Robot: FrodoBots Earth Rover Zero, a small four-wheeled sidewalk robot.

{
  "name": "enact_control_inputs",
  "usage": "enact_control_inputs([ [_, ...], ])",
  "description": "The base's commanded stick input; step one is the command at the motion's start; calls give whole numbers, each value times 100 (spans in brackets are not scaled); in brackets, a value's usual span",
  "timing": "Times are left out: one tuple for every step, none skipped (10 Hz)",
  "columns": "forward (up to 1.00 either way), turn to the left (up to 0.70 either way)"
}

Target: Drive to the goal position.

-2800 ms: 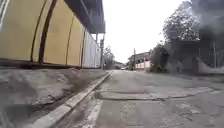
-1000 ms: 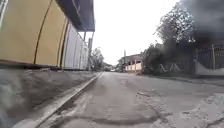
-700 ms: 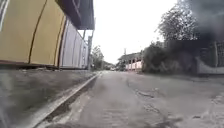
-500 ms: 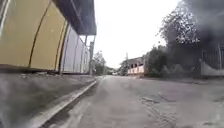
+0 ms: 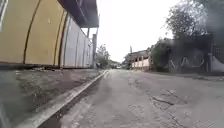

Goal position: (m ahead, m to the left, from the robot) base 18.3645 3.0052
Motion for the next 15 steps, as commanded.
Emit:
enact_control_inputs([
  [70, -21],
  [70, -35],
  [70, -35],
  [70, -35],
  [70, -28],
  [70, -13],
  [70, 0],
  [70, 0],
  [70, 0],
  [70, 0],
  [70, 0],
  [70, 0],
  [70, 0],
  [70, 0],
  [70, 0],
])
